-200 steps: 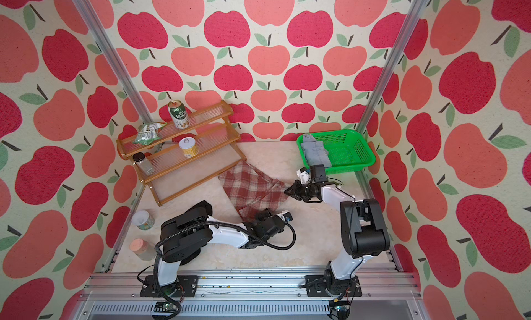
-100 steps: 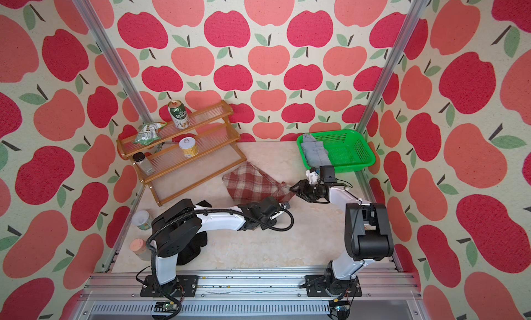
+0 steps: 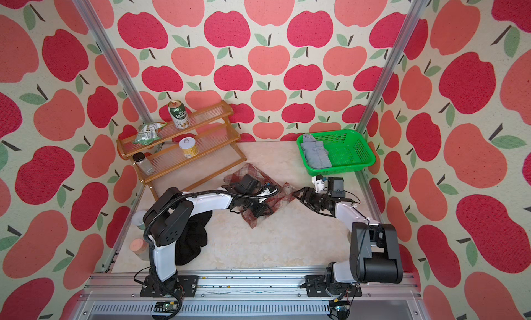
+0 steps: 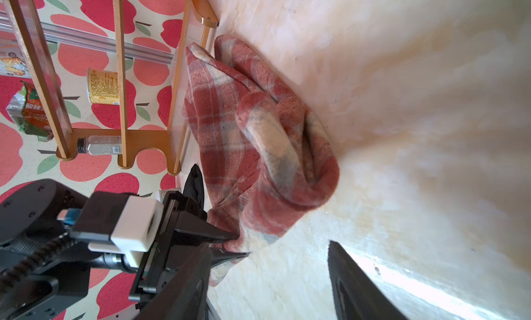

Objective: Roll up the skirts
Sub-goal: Roll the skirt at the center of the board.

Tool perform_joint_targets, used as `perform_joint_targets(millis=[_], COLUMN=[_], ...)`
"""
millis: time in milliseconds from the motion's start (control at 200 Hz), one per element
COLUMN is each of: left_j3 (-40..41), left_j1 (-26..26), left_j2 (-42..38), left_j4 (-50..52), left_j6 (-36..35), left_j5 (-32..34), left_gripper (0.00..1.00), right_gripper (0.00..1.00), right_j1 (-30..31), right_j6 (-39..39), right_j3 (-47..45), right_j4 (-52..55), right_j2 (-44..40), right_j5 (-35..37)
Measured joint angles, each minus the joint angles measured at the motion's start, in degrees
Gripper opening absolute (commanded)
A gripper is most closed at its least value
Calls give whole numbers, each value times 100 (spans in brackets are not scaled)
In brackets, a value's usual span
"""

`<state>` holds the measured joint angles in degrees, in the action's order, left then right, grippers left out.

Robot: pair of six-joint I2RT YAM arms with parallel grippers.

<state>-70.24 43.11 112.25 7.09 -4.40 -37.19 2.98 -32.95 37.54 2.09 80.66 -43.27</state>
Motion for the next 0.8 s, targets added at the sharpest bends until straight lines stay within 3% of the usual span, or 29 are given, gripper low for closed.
perform_joint_targets(millis=[295,525,800], left_j3=[-448,-424,-382], left_j1=[-568,-678,-811], left_j2=[708,1416,1495], left_j4=[-664,-1497,-2039], left_j6=[1025,2013,2568], left_j5=[-1493,-2083,-2352], left_gripper=[14,13,13], right_gripper=[68,67,65], right_j1=[144,481,691], right_j6=[-555,-1067,-1392], right_j3=[-984,-1056,-874], right_j4=[-1482,-2712,-3547], right_j2=[98,1097,1821], right_j5=[-271,-343,-398])
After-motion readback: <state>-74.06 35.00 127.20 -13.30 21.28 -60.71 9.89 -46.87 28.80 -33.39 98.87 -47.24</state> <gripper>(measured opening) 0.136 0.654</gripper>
